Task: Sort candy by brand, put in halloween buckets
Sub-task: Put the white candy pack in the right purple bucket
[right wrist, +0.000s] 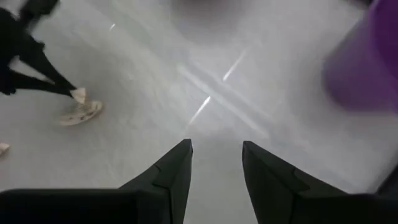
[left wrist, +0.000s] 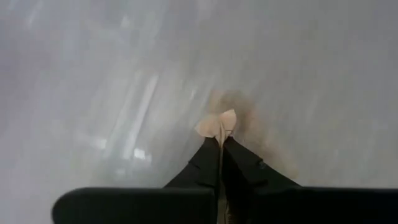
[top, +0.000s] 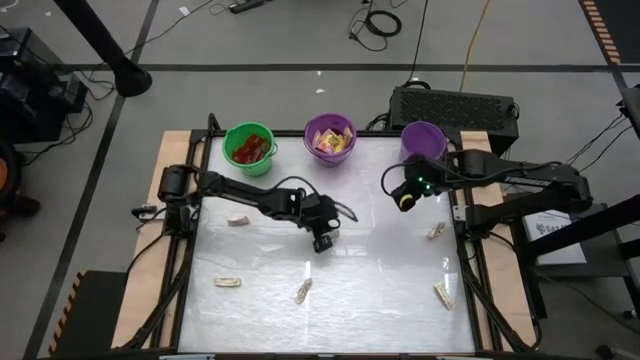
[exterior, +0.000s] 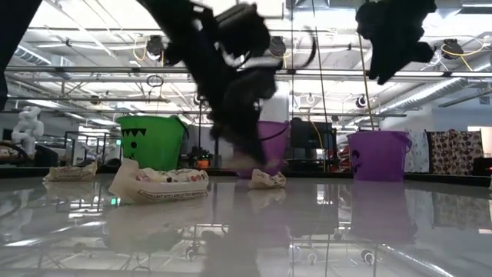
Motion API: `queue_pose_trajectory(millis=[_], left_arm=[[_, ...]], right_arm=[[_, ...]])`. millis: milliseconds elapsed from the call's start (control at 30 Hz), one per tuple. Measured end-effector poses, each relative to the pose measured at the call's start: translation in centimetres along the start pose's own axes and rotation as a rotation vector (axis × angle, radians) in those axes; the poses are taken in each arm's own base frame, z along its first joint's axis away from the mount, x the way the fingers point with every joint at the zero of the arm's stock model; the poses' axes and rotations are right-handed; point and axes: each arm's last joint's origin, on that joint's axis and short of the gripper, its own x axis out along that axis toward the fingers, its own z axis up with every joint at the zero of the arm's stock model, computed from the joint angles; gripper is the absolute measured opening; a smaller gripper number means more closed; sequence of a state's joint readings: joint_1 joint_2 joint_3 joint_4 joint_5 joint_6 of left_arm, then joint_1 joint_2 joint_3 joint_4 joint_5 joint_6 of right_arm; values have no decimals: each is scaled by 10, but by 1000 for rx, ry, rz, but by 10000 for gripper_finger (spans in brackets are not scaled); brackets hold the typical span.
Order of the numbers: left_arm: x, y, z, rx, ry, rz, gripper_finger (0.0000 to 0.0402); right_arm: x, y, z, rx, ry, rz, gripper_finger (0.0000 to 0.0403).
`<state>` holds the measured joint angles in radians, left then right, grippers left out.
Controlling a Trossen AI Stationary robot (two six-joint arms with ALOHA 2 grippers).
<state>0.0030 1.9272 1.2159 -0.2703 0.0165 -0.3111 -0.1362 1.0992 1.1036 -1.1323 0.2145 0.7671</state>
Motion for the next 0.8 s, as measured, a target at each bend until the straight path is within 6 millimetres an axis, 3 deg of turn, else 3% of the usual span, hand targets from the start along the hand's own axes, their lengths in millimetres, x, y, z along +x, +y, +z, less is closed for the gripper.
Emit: queue_pose_trajectory(millis=[133,333,633,800], left_arm=[[-17,-3,26,112,-58,-51,10],[-59,-10,69,288,-218,-96,9],[-163,-4,90,467,-442,-152,9],[-183,-1,91,476,-505,-241,9]], right_arm=[[11,4,-7,37,40,49,135],[14,22,-12,-103,7,207,135],[8,40,4,-206,-219,360,135],[-1,51,17,-301,-406,448,135]])
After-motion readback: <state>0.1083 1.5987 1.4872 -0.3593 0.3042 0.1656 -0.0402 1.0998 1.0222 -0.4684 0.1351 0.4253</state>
